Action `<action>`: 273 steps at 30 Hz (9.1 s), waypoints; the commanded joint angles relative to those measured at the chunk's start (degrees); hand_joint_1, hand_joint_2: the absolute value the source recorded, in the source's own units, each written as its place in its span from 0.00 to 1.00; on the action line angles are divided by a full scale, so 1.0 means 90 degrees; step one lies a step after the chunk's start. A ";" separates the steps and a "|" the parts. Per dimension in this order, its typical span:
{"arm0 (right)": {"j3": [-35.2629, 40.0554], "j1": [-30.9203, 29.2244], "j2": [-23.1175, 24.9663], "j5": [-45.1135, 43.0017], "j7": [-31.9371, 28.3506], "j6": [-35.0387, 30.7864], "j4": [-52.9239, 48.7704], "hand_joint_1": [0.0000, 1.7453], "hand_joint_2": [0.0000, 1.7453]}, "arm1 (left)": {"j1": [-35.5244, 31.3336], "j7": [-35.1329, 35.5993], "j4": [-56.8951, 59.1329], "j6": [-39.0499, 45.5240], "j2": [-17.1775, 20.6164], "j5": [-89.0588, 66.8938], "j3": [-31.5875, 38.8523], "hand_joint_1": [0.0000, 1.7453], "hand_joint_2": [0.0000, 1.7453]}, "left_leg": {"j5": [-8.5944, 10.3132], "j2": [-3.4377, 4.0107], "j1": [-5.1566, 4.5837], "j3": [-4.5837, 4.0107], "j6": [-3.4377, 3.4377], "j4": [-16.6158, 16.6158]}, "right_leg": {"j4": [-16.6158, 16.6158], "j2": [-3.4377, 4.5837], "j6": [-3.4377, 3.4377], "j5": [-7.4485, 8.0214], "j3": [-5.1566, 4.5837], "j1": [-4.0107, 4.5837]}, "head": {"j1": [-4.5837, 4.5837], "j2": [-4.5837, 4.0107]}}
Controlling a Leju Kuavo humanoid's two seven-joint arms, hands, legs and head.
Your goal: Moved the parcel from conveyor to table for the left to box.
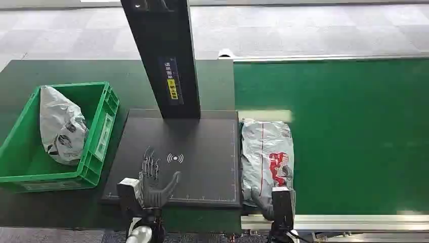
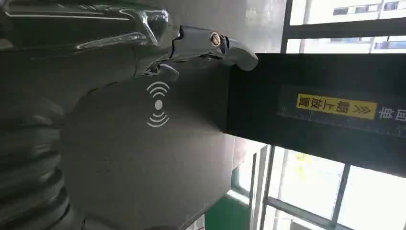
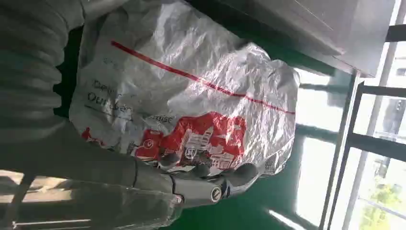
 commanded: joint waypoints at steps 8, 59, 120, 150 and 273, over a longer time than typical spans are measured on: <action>-0.0078 -0.0132 -0.0029 0.0014 0.0018 0.0033 0.0156 0.00 1.00 | -0.0122 0.0014 0.0271 0.0032 0.0035 -0.0006 0.0054 0.00 1.00 | 0.0000 0.0003 0.0000 0.0008 0.0003 -0.0004 | -0.0005 -0.0008 -0.0005 0.0000 0.0009 0.0002 | 0.0000 0.0000; -0.1646 -0.2376 -0.0853 0.1920 0.3352 0.2414 0.2965 1.00 1.00 | 0.0104 0.0014 -0.0012 0.1013 0.0084 -0.0241 -0.1433 0.00 1.00 | -0.0002 -0.0034 -0.0007 0.0122 0.0047 0.0009 | -0.0041 -0.0055 0.0028 -0.0003 0.0162 -0.0001 | -0.0002 0.0000; 0.0589 -0.1807 -0.0040 0.1780 0.3122 0.3635 -0.1559 1.00 1.00 | 0.0432 0.0014 -0.0822 0.1995 -0.0079 -0.0168 -0.1015 0.00 1.00 | -0.0015 0.0009 -0.0001 0.0059 0.0054 0.0004 | -0.0042 -0.0023 0.0030 -0.0007 0.0091 0.0006 | -0.0002 0.0000; 0.1363 -0.2816 0.0181 0.1152 0.2814 0.4491 -0.0040 1.00 1.00 | -0.0182 0.0014 -0.0130 0.1858 -0.0341 -0.0060 -0.0915 0.00 1.00 | -0.0010 -0.0030 -0.0004 0.0039 0.0053 0.0016 | -0.0028 -0.0056 0.0032 -0.0015 0.0078 0.0001 | -0.0002 0.0000; 0.0378 0.0635 0.0525 0.1329 -0.0770 -0.0612 -0.1277 0.00 1.00 | -0.3286 0.2754 -0.1841 -0.0763 0.1842 -0.4865 -0.0152 1.00 1.00 | -0.0052 -0.0032 0.0020 0.0119 0.0024 0.0019 | -0.0018 -0.0061 0.0007 -0.0067 0.0157 0.0025 | 0.0002 0.0000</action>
